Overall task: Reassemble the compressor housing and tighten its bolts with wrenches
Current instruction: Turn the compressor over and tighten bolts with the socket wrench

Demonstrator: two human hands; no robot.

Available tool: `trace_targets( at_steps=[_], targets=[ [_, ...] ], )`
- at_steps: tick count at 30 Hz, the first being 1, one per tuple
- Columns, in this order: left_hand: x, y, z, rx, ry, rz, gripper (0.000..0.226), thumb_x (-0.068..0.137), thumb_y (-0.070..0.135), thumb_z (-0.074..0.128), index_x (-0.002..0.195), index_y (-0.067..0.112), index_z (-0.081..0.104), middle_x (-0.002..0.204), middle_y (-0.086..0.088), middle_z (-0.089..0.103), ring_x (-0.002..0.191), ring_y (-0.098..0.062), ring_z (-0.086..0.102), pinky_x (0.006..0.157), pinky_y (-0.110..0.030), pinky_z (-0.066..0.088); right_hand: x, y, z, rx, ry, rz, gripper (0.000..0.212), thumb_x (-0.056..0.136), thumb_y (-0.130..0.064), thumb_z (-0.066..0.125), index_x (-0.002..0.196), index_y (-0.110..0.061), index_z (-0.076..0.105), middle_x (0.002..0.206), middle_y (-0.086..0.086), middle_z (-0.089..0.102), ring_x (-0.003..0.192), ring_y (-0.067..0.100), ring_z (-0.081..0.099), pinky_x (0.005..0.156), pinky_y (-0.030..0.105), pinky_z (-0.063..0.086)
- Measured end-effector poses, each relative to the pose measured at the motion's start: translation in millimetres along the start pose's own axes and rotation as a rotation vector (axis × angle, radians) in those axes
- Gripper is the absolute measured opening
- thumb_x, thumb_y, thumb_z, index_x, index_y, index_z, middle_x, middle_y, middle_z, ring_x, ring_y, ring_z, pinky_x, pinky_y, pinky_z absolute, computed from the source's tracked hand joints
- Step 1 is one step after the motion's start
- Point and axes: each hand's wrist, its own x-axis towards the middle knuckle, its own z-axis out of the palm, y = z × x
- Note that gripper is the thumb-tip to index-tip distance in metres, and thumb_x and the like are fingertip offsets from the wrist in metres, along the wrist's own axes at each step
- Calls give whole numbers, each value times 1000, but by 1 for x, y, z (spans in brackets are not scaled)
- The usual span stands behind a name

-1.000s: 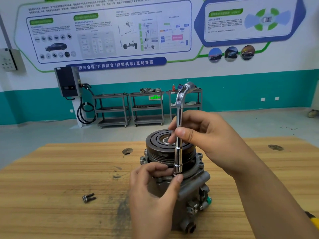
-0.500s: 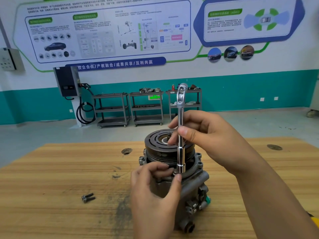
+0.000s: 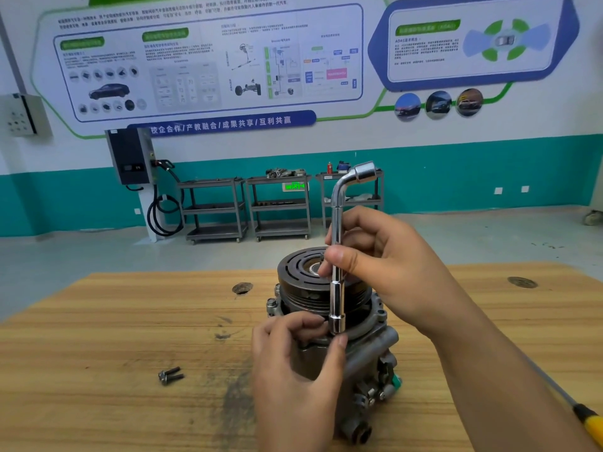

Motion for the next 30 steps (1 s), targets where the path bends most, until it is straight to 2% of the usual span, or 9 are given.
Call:
trace_targets(
  at_steps=[5,8,13,17,18,24,26,28,30],
  targets=[
    [-1,0,1,15,4,19,49,55,-5,84,79,29,59,80,-12,62,87,18,55,73,4,35,0,-1,-1,-46,19,0,10,88,-13,60,90,-23,58,75,-6,73,75,5,69,66,16,52],
    [-1,-1,1,23,1,15,50,55,-3,85,79,31,59,80,-9,62,87,18,55,71,4,35,0,-1,0,-56,22,19,7,87,-15,62,91,-19,58,76,-3,73,76,8,70,73,23,56],
    [-2,-3,1,8,-1,14,48,55,-1,85,79,32,60,83,-5,61,86,14,58,69,4,36,-1,-3,0,-66,8,23,12,85,-15,65,92,-18,57,77,2,72,75,11,70,73,25,57],
    [-1,-3,2,-44,17,-2,42,59,8,87,79,34,61,87,-1,58,80,4,62,71,0,39,-2,-4,0,-150,5,3,13,81,-21,71,87,-19,59,78,10,66,77,25,67,78,51,53],
    [-1,-3,2,-55,19,-5,38,59,12,84,79,34,61,87,0,58,80,3,62,71,0,39,-2,-4,0,-163,4,-2,14,79,-23,71,86,-18,59,77,9,65,77,25,65,76,52,51],
    [-1,-2,2,-67,27,1,30,58,22,75,79,37,60,88,2,57,81,2,62,70,0,39,-2,-2,0,-155,-31,-6,11,79,-26,70,83,-20,61,72,1,62,74,19,62,70,38,53],
    [0,-2,2,-60,27,17,31,58,21,75,80,36,60,87,2,57,81,3,62,71,1,39,-2,0,-2,-102,-72,5,4,86,-22,63,87,-18,63,76,-1,67,77,11,66,72,25,53],
    [-1,-4,2,-44,27,32,29,59,22,75,79,37,60,87,4,56,82,3,61,72,1,38,-2,1,-4,-60,-126,21,13,95,-21,51,93,-18,64,79,-5,70,82,5,66,75,16,49],
    [-2,-4,2,-38,22,19,25,61,32,74,82,36,60,89,10,54,85,0,60,73,0,38,-3,2,-6,-12,-170,39,21,92,-24,43,97,-19,63,81,-4,71,86,7,66,77,18,49]
  ],
)
